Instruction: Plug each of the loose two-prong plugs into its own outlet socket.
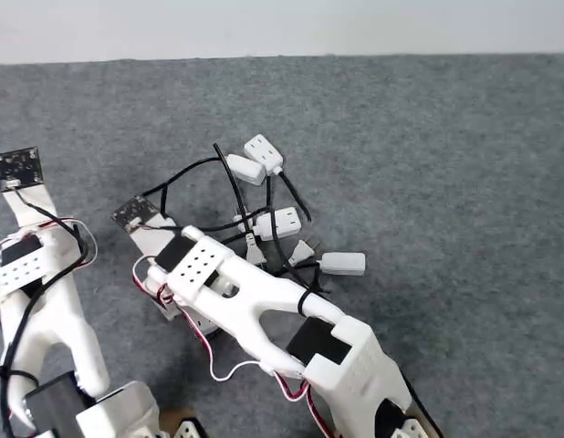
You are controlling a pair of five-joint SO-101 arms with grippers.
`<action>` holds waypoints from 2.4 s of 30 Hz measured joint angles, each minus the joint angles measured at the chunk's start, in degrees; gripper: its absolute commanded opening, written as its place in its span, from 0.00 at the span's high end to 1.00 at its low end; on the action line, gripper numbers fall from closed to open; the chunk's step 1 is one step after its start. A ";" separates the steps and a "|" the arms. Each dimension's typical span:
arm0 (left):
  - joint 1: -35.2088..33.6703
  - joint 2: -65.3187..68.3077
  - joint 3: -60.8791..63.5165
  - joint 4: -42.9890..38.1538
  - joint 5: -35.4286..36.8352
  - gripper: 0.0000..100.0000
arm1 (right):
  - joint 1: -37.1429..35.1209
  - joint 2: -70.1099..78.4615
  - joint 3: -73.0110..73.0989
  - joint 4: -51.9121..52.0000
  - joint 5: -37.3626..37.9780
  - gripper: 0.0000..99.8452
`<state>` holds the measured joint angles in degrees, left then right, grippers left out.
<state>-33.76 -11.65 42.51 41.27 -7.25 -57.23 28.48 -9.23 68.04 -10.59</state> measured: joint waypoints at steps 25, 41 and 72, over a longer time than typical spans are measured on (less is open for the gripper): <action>0.00 0.00 0.00 0.00 0.00 0.99 | -0.53 0.00 -8.97 16.97 4.92 0.86; 0.00 0.00 0.00 0.00 0.00 0.99 | -0.53 -2.37 -8.97 15.74 4.92 0.86; 0.00 0.00 0.00 0.00 0.00 0.99 | 0.26 -6.07 6.68 0.62 6.86 0.99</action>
<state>-33.76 -11.65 42.51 41.27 -7.25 -56.97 22.42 -2.55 68.66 -3.74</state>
